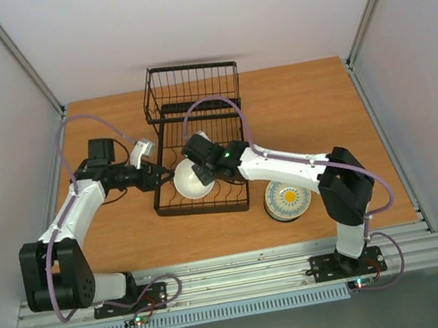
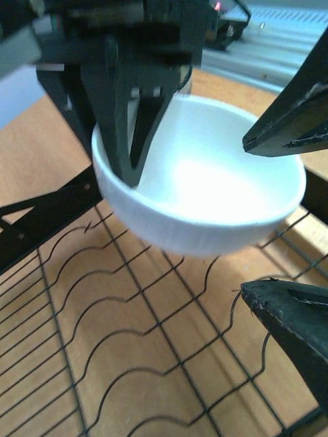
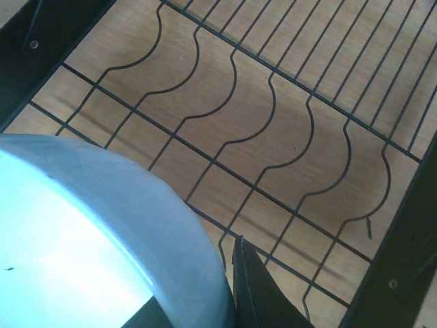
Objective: Load the bowls into the dish rack
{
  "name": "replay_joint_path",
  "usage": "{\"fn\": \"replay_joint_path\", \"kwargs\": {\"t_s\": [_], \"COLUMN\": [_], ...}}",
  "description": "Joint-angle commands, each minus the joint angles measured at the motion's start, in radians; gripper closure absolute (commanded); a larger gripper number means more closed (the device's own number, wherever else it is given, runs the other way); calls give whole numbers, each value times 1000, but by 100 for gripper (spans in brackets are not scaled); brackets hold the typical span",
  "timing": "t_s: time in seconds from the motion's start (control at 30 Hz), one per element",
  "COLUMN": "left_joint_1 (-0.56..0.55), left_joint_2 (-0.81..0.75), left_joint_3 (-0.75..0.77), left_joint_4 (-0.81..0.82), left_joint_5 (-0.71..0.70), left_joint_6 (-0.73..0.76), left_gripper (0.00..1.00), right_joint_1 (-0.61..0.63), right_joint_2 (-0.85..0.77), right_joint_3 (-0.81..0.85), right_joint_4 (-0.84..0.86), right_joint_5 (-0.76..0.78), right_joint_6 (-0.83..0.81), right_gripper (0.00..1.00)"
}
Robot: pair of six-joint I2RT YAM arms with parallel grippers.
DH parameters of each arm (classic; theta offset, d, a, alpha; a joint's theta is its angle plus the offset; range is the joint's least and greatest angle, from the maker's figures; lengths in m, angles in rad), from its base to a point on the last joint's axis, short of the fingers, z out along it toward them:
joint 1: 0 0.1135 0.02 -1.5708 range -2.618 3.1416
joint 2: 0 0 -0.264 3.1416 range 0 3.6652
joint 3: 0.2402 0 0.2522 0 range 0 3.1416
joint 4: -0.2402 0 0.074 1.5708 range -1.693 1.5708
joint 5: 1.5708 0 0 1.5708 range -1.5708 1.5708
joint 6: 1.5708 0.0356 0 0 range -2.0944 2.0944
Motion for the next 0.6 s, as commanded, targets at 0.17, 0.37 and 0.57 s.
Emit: {"fn": "replay_joint_path", "kwargs": {"t_s": [0.17,0.37,0.57], "left_joint_1": [-39,-120,-150], "left_joint_2": [-29,-22,-50], "left_joint_3": [-26,-62,-83], "left_joint_4": [-38,21,64], "left_joint_5": [-19,-190,-292], "left_joint_6": [44,33,17], "left_gripper": [47,48,59], "right_joint_1": [61,94,121], "right_joint_2": [37,21,20], "right_joint_3": [97,109,107], "right_joint_4": [57,74,86], "right_joint_5": [118,128,128], "right_joint_6": [-10,-29,-27], "right_gripper": [99,99,99]}}
